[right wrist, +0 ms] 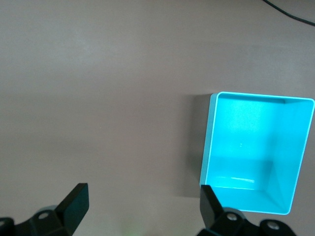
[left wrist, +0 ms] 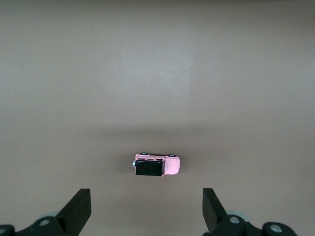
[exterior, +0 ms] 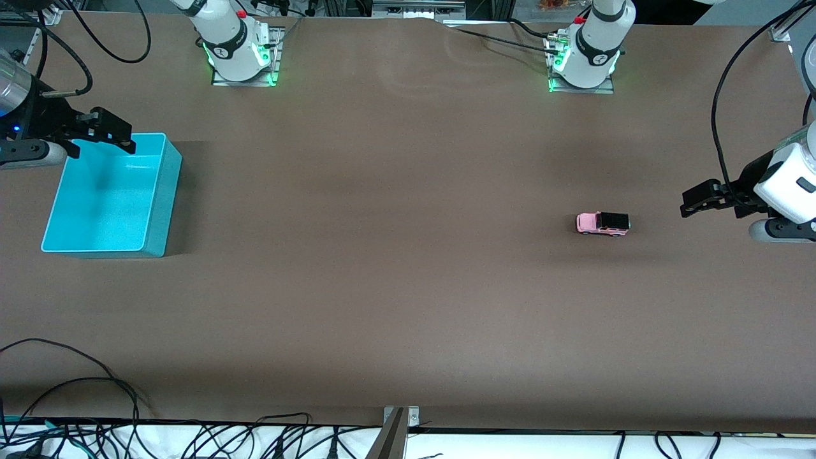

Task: Wind and store pink jeep toy

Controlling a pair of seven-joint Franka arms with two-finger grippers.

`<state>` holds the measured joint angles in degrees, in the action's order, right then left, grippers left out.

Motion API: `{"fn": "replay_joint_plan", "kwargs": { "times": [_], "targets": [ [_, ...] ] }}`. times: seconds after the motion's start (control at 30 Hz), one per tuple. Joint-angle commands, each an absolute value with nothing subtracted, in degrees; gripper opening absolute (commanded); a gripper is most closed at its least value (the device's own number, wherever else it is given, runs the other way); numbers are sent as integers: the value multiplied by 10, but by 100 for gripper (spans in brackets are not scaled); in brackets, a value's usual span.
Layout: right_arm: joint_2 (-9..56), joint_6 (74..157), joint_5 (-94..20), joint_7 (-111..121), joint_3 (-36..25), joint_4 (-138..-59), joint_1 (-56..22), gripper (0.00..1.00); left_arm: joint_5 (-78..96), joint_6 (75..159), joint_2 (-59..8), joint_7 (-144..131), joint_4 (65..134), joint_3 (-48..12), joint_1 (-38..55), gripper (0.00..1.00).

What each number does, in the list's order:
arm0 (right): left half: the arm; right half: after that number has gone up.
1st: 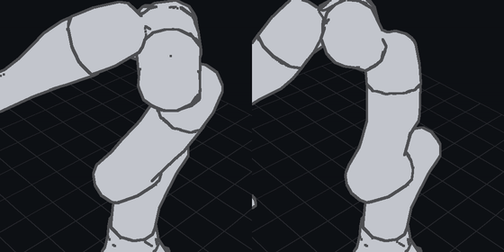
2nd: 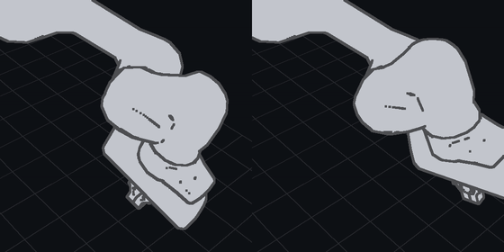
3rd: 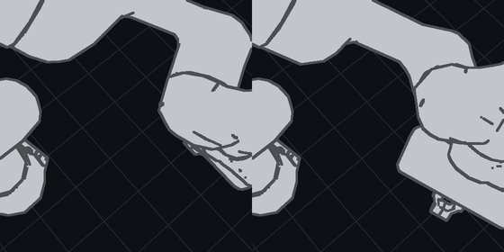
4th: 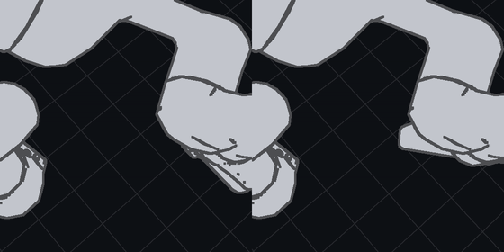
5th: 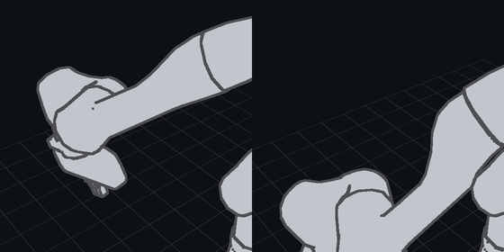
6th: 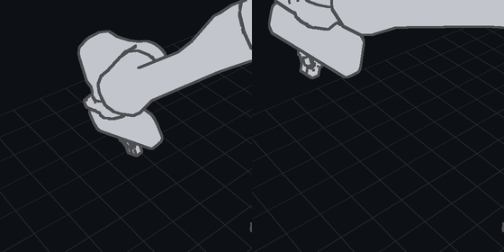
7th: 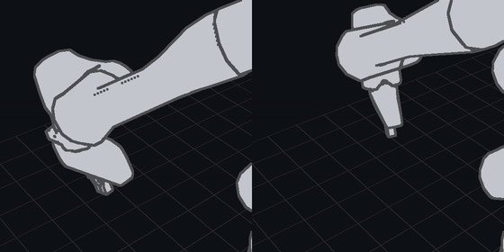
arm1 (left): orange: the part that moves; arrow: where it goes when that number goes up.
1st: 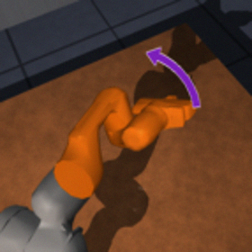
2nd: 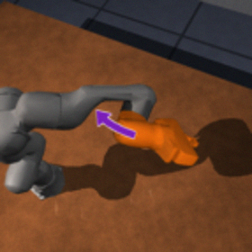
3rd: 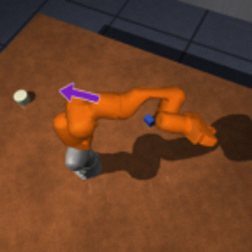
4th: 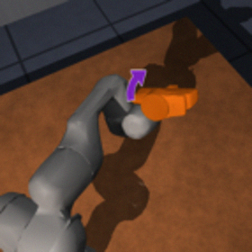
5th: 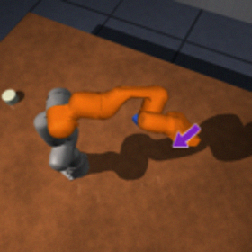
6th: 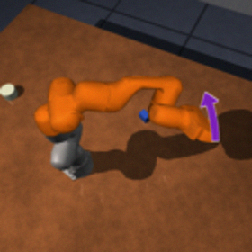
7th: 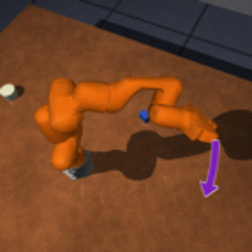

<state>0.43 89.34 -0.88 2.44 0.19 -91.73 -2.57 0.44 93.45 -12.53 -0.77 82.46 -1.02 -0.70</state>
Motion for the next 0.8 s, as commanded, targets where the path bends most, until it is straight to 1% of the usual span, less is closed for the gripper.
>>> {"fn": "replay_joint_plan", "kwargs": {
  "times": [0.0,0.77],
  "targets": [
    [10,898,1,31,1,-904,-26,100,-14,933,-110,-9,839,-12,-4,100],
    [14,914,-4,27,1,-904,-25,100,-13,933,-110,-6,835,-11,-5,100]
  ]
}}
